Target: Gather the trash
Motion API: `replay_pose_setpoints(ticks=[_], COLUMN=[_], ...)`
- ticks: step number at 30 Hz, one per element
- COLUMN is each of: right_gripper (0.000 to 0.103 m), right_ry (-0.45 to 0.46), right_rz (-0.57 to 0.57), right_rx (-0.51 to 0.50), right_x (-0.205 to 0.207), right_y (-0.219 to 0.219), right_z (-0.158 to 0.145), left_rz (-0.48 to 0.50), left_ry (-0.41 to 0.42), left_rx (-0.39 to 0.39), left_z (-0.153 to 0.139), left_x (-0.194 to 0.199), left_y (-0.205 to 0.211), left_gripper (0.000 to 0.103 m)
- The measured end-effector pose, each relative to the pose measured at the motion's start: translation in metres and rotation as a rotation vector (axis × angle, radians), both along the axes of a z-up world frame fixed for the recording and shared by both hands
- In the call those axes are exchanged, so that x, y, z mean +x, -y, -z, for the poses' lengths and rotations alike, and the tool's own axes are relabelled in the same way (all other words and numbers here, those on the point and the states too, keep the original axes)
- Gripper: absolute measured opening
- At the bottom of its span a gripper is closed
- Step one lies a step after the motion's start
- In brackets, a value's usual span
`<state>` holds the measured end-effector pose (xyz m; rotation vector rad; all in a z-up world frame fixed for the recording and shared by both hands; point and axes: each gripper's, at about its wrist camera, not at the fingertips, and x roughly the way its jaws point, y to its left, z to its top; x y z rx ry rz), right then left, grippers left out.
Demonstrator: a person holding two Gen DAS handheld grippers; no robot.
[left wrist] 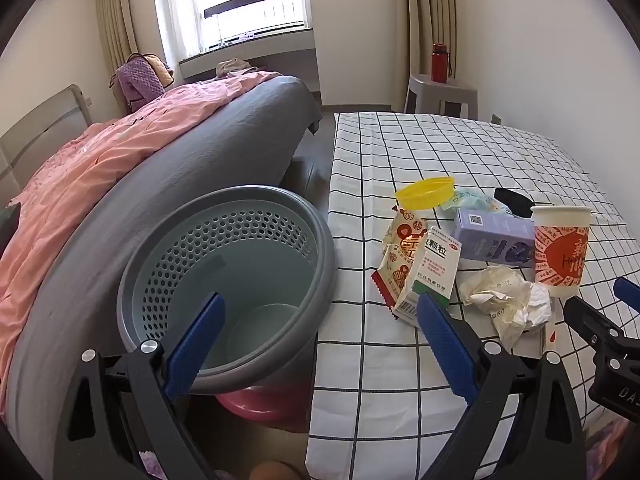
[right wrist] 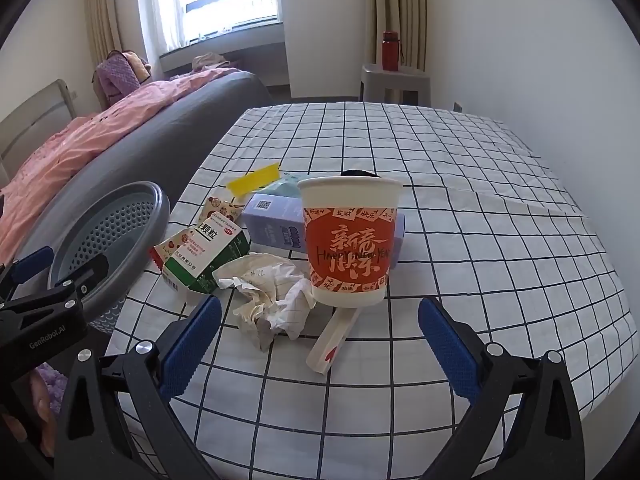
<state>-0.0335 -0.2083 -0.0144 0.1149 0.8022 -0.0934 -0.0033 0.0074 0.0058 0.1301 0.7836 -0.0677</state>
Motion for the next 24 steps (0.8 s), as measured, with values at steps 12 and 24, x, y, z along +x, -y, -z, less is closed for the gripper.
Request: replay_pose_setpoints(ticks=[12, 24], right_gripper=[0.097, 0.097], right_ry=[0.005, 0.010], right_rz=[0.000, 0.007], right_rx=[0.002, 0.005], right_x=[-0.0012, -0.0001], right_y=[-0.0016, -0.0008], right_z=[-0.0039, -0.0048], left_rz=[-0.003, -0.004], left_ry=[0.010, 0.012], left_rx=[0.003, 0.002], left_z=[0.0024, 0.0022], left_x=[-0.0012, -0.0004], left_y=[0.0052, 0.0040], left_gripper=[0.092, 0.092])
